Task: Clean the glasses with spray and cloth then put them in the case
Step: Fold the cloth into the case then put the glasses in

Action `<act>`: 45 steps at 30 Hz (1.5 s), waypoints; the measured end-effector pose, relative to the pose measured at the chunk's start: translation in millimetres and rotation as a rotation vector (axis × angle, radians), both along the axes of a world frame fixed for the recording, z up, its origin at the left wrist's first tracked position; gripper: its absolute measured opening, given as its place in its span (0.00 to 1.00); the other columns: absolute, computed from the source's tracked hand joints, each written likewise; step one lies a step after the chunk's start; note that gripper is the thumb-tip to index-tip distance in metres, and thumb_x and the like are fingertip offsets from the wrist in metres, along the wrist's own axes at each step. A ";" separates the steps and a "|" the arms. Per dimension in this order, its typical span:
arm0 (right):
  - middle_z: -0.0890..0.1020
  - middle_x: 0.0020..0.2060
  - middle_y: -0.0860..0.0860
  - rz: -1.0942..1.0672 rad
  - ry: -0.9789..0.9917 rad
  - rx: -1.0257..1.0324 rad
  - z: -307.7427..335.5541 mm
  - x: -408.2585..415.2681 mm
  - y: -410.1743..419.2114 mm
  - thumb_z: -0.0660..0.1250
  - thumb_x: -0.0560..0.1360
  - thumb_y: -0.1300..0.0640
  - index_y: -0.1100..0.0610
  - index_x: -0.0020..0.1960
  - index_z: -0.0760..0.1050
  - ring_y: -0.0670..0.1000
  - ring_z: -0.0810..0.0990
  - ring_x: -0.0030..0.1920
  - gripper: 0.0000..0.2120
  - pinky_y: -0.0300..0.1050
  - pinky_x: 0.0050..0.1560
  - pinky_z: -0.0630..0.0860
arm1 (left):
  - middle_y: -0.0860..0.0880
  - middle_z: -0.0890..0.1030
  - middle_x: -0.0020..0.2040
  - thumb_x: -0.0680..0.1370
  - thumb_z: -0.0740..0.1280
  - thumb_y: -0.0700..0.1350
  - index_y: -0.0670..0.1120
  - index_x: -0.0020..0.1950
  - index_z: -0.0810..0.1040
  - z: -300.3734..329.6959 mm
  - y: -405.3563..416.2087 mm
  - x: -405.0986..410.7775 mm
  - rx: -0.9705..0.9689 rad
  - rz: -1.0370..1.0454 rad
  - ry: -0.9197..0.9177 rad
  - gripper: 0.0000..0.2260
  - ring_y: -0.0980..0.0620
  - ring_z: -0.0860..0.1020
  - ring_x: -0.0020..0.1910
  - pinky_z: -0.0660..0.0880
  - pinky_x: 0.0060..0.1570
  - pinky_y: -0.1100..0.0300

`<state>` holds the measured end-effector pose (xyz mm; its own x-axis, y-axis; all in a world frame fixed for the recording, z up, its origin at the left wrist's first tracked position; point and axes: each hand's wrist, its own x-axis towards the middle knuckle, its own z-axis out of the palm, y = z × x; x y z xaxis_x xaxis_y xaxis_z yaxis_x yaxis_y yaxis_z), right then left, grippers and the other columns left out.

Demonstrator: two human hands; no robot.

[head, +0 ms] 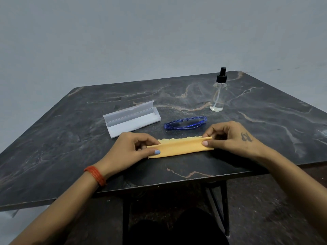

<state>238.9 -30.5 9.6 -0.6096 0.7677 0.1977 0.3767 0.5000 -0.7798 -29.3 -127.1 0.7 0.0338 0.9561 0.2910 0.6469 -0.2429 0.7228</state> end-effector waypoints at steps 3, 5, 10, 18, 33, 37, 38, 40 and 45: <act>0.82 0.33 0.51 -0.024 -0.036 0.027 -1.8 -1.9 1.2 0.74 0.68 0.60 0.54 0.41 0.82 0.41 0.77 0.33 0.04 0.33 0.36 0.70 | 0.52 0.76 0.30 0.68 0.75 0.44 0.53 0.44 0.83 2.0 3.9 1.7 -0.086 0.013 -0.015 0.07 0.59 0.69 0.29 0.65 0.32 0.71; 0.81 0.32 0.47 -0.031 -0.097 0.070 -2.9 -3.2 2.6 0.75 0.68 0.60 0.51 0.41 0.82 0.39 0.75 0.32 0.05 0.31 0.35 0.69 | 0.53 0.78 0.35 0.68 0.75 0.43 0.52 0.46 0.82 3.1 4.8 2.8 -0.093 0.009 0.042 0.08 0.59 0.69 0.29 0.66 0.33 0.73; 0.80 0.40 0.45 -0.054 -0.097 0.269 -1.8 -3.0 0.2 0.76 0.66 0.60 0.50 0.47 0.79 0.43 0.76 0.38 0.12 0.27 0.38 0.69 | 0.56 0.75 0.44 0.69 0.70 0.55 0.55 0.47 0.79 -0.7 0.9 1.4 0.135 0.016 0.263 0.09 0.56 0.75 0.40 0.69 0.38 0.71; 0.79 0.42 0.38 0.105 -0.240 0.444 -8.0 0.8 -0.7 0.64 0.65 0.35 0.43 0.45 0.81 0.38 0.74 0.45 0.16 0.32 0.44 0.66 | 0.60 0.77 0.44 0.69 0.66 0.62 0.57 0.45 0.81 -5.8 -3.4 -5.3 0.187 -0.103 0.364 0.12 0.58 0.76 0.45 0.73 0.43 0.65; 0.81 0.36 0.43 -0.060 -0.240 0.481 -5.2 -20.9 27.9 0.69 0.74 0.54 0.51 0.46 0.81 0.45 0.77 0.37 0.04 0.39 0.38 0.71 | 0.54 0.78 0.30 0.75 0.68 0.48 0.51 0.39 0.79 9.5 27.9 -7.9 -0.058 0.052 0.280 0.05 0.56 0.76 0.31 0.72 0.35 0.61; 0.79 0.37 0.46 -0.055 -0.269 0.492 -8.0 -23.2 32.2 0.70 0.73 0.54 0.52 0.46 0.83 0.46 0.76 0.37 0.04 0.39 0.37 0.69 | 0.52 0.76 0.40 0.73 0.69 0.48 0.51 0.42 0.80 10.3 30.8 -4.9 -0.035 0.081 0.406 0.02 0.59 0.74 0.36 0.65 0.36 0.67; 0.79 0.38 0.46 -0.066 -0.275 0.507 -10.0 -22.9 32.3 0.70 0.73 0.53 0.51 0.46 0.83 0.47 0.77 0.38 0.05 0.41 0.38 0.70 | 0.52 0.75 0.42 0.73 0.70 0.47 0.52 0.44 0.80 8.6 30.0 -4.7 -0.022 0.087 0.420 0.01 0.58 0.74 0.37 0.66 0.37 0.67; 0.79 0.40 0.47 -0.103 -0.262 0.573 -13.5 -21.4 30.9 0.71 0.72 0.53 0.51 0.48 0.83 0.48 0.77 0.41 0.06 0.43 0.40 0.73 | 0.53 0.74 0.46 0.73 0.69 0.47 0.52 0.48 0.79 4.0 27.5 -4.6 0.033 0.097 0.420 0.04 0.58 0.74 0.36 0.66 0.38 0.69; 0.83 0.43 0.48 -0.022 -0.103 0.688 -13.0 -16.1 21.7 0.72 0.71 0.57 0.54 0.46 0.84 0.48 0.80 0.44 0.05 0.45 0.45 0.78 | 0.55 0.76 0.48 0.75 0.58 0.55 0.52 0.50 0.80 -0.9 20.4 -0.9 0.184 0.005 0.420 0.14 0.57 0.74 0.46 0.70 0.44 0.64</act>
<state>222.8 -8.7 -3.4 -0.6368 0.5012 0.5859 0.4476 0.8590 -0.2485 -30.1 -106.7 -0.2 0.1807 0.8903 0.4179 0.8761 -0.3389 0.3431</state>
